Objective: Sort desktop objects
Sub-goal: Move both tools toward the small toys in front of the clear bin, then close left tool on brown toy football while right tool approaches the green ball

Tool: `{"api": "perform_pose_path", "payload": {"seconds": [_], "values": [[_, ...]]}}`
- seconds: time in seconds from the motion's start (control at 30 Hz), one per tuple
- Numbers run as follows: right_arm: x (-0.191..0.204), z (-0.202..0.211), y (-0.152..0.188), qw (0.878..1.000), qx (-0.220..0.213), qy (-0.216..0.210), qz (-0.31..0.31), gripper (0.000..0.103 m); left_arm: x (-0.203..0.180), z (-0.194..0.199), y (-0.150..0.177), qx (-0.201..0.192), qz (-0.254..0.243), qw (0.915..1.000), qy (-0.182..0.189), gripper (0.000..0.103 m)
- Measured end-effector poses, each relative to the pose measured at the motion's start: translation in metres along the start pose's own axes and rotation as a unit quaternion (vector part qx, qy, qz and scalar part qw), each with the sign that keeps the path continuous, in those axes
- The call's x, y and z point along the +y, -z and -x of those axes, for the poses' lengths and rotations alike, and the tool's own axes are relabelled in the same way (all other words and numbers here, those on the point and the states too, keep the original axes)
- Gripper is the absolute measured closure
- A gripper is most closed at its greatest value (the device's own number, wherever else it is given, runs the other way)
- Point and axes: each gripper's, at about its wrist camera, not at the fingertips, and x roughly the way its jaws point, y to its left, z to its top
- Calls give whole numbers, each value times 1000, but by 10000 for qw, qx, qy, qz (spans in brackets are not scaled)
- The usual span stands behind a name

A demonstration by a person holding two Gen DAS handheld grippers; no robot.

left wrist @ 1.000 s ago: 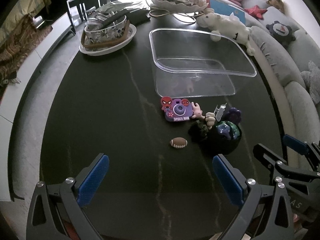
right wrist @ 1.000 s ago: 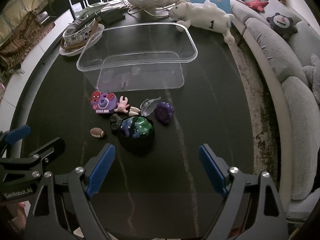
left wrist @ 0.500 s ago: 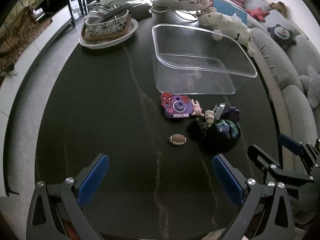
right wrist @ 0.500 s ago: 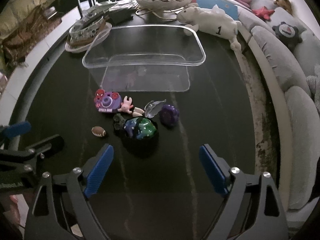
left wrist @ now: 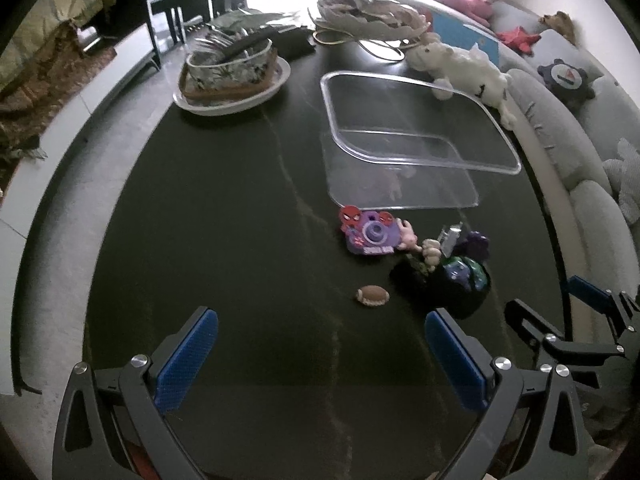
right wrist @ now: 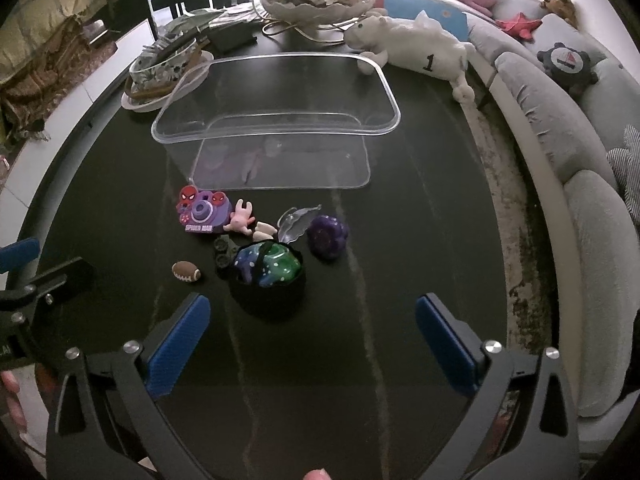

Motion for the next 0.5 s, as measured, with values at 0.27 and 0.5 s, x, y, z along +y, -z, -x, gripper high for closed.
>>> {"api": "perform_pose_path", "payload": {"seconds": [0.27, 0.5], "values": [[2, -4, 2, 9999, -33, -81, 106, 1, -2, -9, 2, -28, 49, 9997, 232, 1], [6, -10, 6, 9995, -48, -163, 269, 1, 1, -18, -1, -192, 125, 9996, 185, 1]]}}
